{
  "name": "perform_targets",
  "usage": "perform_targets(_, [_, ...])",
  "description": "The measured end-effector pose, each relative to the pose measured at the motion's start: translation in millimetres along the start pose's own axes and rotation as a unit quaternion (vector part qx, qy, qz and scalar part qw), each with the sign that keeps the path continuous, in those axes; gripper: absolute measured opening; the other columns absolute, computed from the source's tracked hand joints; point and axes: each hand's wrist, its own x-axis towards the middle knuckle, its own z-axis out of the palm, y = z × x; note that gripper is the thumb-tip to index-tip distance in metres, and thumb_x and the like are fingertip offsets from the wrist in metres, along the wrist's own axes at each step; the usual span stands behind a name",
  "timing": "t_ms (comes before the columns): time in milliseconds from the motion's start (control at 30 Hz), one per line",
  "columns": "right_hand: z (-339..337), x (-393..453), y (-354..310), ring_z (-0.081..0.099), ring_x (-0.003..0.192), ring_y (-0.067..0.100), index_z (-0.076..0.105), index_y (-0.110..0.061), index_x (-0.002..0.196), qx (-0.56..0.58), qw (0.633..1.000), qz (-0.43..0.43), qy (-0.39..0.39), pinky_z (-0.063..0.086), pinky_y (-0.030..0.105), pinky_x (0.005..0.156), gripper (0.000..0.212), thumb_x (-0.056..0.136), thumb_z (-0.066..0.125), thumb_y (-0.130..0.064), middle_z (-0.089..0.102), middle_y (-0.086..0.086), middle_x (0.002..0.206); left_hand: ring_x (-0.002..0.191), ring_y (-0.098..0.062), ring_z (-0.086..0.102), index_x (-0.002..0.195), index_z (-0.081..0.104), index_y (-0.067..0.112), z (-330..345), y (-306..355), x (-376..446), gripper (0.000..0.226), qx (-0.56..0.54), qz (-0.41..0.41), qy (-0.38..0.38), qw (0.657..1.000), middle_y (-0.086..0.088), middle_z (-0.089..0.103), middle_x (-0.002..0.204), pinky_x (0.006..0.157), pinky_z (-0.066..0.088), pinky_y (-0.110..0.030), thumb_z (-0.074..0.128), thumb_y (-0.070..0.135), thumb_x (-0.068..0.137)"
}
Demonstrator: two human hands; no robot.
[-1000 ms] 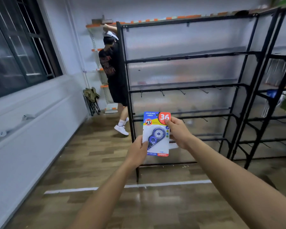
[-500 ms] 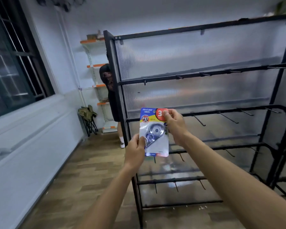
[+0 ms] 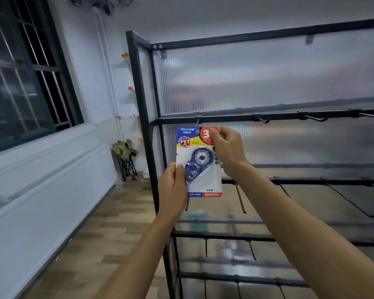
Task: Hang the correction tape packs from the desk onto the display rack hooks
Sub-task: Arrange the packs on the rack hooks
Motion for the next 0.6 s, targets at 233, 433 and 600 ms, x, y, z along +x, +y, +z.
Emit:
perform_targets(233, [11,22,9,0.066,0.085,0.015,0.055,-0.011,0.097,-0.035,0.999,-0.035,-0.001,0.056,0.026,0.072,0.016,0.097,0.051,-0.026,0.065,0.003,0.092,0.066,0.002,0.062,0.082,0.051,0.016,0,-21,18,0.025,-0.020,-0.014,0.004,1.000,0.015,0.065,0.073,0.052,0.046,-0.014,0.042,0.030,0.102])
perform_targets(433, [17,27,16,0.064,0.077,0.007,0.055,-0.013,0.096,-0.046,0.998,-0.051,0.012,0.050,0.013,0.062,0.014,0.096,0.052,-0.027,0.062,-0.006,0.084,0.068,-0.001,0.066,0.085,0.051,0.014,-2,-28,24,0.024,-0.032,-0.026,0.003,0.999,0.014,0.067,0.075,0.051,0.049,-0.016,0.043,0.029,0.101])
perform_targets(600, [16,30,20,0.063,0.078,0.006,0.055,-0.014,0.098,-0.046,0.997,-0.055,0.032,0.049,0.014,0.063,0.014,0.096,0.051,-0.028,0.061,-0.006,0.087,0.070,-0.002,0.067,0.086,0.050,0.014,0,-30,28,0.023,-0.048,-0.024,-0.014,0.998,0.015,0.067,0.076,0.052,0.049,-0.013,0.043,0.031,0.100])
